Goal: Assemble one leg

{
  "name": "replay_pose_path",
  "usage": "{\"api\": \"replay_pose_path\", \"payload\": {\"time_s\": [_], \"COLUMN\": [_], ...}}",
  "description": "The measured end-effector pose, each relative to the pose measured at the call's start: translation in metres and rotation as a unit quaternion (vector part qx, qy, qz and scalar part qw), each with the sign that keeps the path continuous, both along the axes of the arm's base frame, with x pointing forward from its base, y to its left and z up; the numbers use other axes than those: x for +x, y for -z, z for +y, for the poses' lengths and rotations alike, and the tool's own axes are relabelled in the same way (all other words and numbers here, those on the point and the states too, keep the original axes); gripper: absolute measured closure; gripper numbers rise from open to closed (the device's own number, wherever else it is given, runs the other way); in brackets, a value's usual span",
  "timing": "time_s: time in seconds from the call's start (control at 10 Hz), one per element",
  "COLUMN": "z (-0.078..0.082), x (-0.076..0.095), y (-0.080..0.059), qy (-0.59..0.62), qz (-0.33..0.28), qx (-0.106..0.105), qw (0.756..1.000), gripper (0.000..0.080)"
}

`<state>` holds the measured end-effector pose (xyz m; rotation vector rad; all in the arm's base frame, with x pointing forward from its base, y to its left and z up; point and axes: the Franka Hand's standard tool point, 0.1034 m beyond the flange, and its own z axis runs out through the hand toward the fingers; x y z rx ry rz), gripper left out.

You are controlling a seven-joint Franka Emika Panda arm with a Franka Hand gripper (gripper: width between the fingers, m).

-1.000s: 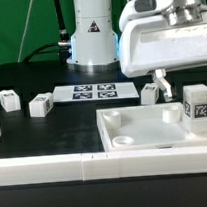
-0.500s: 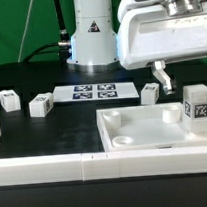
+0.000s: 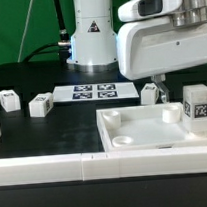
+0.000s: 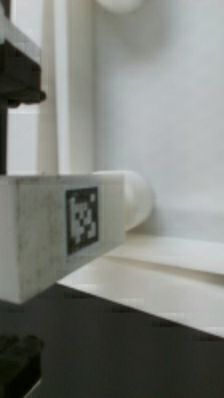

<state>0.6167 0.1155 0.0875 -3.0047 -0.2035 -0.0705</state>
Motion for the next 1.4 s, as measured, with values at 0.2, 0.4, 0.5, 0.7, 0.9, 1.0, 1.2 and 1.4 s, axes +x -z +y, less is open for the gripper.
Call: {"api": "replay_pose_path", "payload": {"time_s": [0.2,0.4,0.5,0.7,0.9,1.0,1.2,1.4], "z": [0.0001,-0.0001,-0.0001,-0.0013,-0.0016,-0.0015,0.0013,0.0025], "x": [0.0042,0.0036,0.0036,0.0042,0.0042,0.0042,0.0029,0.0027], "y": [-0.0003,0.0006,0.0006,0.0004,0.0005,0.0005,0.0012,0.0016], "qy": [-0.003,-0.003,-0.003,-0.001,0.013,0.017,0.199,0.331], "qz": [0.006,0.005,0.005,0.005,0.007,0.007,0.023,0.036], "qx": [0.001,0.001,0.001,0.000,0.001,0.001,0.005,0.004], "qw": [1.000,1.000,1.000,1.000,1.000,1.000,0.980,0.943], "gripper": [0.0151,0.0253,0.0400,0.0508,0.0508,0.0508,0.0508,0.0508]}}
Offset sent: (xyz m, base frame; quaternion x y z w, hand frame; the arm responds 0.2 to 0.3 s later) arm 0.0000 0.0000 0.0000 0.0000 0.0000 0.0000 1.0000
